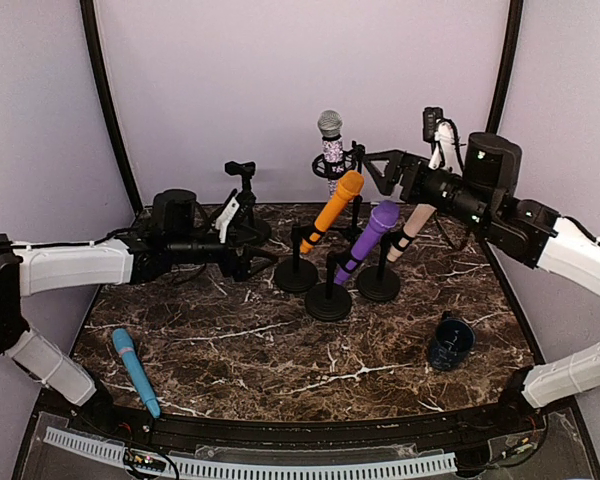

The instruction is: Remove the microphone from the stand

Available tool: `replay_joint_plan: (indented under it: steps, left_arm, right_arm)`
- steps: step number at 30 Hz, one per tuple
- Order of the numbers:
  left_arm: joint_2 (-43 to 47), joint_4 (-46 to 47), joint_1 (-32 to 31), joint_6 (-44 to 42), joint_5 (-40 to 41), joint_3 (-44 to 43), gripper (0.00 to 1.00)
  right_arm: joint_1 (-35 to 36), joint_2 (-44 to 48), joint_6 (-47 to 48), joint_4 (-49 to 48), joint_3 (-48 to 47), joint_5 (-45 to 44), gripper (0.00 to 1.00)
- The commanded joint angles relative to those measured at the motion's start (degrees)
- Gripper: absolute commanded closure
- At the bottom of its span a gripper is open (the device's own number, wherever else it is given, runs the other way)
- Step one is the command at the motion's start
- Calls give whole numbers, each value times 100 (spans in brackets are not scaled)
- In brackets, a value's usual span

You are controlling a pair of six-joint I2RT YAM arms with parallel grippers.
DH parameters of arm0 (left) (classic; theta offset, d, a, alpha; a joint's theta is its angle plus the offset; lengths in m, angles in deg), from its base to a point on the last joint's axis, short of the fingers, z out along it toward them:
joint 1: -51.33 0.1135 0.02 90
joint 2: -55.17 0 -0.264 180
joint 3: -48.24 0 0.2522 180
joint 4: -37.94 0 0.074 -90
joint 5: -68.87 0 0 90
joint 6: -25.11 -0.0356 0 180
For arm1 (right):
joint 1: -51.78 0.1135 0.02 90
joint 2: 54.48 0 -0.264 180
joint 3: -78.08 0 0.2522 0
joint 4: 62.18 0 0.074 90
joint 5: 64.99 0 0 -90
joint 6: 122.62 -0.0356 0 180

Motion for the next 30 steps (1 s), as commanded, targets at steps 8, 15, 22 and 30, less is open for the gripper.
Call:
replay_joint_plan:
  steps: [8,15,22,30]
  left_arm:
    - [-2317,1040,58,-18,-491,-1821,31]
    - [-2876,1168,416,-54,-655,-2365,37]
    - [-3008,1067,435,-332,-993,-2491,33]
    - [-3639,153,541,-712,-1828,-3387,30]
  right_arm:
    - [-1405,1427,-237,450,1154,1207,1]
    - [-1509,1791,-476,240,1538,1662,1]
    - [-1504,1867,-493,133,1639,1968,1]
    - [-1507,1752,-615,-152,1643,2407,1]
